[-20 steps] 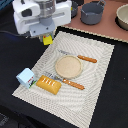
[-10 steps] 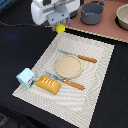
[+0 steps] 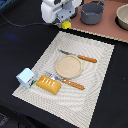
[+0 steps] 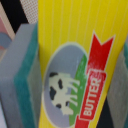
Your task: Interact with the objects in diverse but meaningful ways.
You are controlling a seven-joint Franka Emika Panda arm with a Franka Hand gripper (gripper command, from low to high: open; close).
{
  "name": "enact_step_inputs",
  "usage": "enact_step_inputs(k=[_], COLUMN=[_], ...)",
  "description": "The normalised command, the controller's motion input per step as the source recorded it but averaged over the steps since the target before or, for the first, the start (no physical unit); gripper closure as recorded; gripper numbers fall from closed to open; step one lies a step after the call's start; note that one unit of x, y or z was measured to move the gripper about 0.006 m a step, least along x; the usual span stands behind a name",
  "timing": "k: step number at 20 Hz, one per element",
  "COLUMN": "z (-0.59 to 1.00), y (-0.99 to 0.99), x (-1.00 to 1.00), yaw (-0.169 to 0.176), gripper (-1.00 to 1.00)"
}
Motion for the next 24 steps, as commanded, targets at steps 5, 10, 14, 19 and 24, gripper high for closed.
enact_step_inputs(k=[5,10,14,19,24], z=[0.00,0.00,0.00,-0.05,-0.17], y=[-0.14,-0.17,-0.15,-0.10,0.00], x=[0.09,0.16,0.25,0.27,0.18], yaw=[0.218,0.207,0.142,0.119,0.024], gripper=[1.00,1.00,1.00,1.00,1.00])
